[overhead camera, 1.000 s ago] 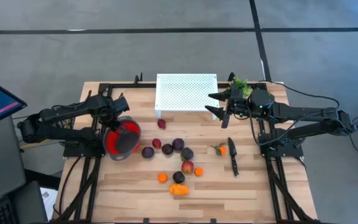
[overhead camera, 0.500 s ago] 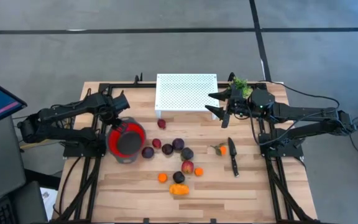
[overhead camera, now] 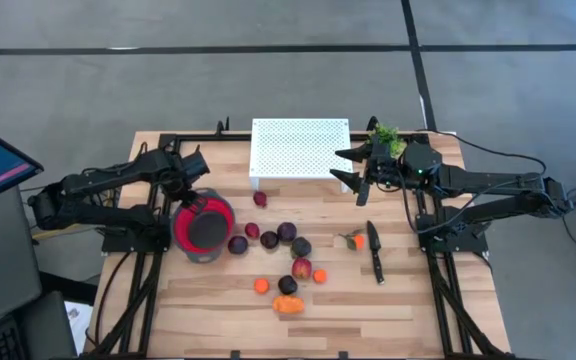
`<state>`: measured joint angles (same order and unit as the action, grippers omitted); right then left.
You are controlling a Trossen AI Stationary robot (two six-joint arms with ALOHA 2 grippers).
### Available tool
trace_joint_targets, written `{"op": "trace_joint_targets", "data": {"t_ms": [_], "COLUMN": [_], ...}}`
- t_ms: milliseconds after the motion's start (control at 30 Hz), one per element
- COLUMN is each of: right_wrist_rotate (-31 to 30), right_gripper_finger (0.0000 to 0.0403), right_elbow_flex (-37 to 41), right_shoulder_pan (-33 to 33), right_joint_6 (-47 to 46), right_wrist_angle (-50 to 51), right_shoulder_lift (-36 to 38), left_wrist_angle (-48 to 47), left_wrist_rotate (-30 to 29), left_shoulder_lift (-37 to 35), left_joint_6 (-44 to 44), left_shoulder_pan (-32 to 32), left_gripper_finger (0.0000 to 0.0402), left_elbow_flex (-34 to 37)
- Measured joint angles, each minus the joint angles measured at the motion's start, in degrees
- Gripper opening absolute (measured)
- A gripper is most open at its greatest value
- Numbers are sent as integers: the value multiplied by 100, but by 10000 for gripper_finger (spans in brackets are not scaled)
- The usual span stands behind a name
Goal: Pick & Place Fruit
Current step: Put the strainer bowl on the left side of the shelf
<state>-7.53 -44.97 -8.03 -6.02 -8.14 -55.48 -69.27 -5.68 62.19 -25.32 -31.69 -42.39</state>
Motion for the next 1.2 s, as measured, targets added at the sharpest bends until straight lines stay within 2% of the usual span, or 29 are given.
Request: {"op": "trace_joint_targets", "data": {"t_ms": [100,233,433,533,767,1033,1200], "right_wrist_rotate": [0,0,0,0,0,0,2], "right_gripper_finger": [260,260,260,260,260,260,260], "right_elbow_flex": [0,0,0,0,0,0,0], "right_shoulder_pan": [0,2,2,2,2,2,2], "right_joint_6": [-2,0,15,17,12,14,15], "right_wrist_angle": [0,4,4,4,4,4,4], "right_shoulder_lift": [0,0,0,0,0,0,0], "left_wrist_angle": [15,143,317,350,366,404,300], "left_wrist_rotate": [11,371,595,589,642,708,1090], "left_shoulder_lift": [2,4,2,2,-5,-1,2], "left_joint_6": [0,-17,-42,-40,1,-37,160], "left_shoulder_pan": [-24,-67,-65,-65,-65,-65,-65], "left_gripper_finger": [140,140,135,112,21,34,18], "left_elbow_flex": [180,459,555,555,551,516,121]}}
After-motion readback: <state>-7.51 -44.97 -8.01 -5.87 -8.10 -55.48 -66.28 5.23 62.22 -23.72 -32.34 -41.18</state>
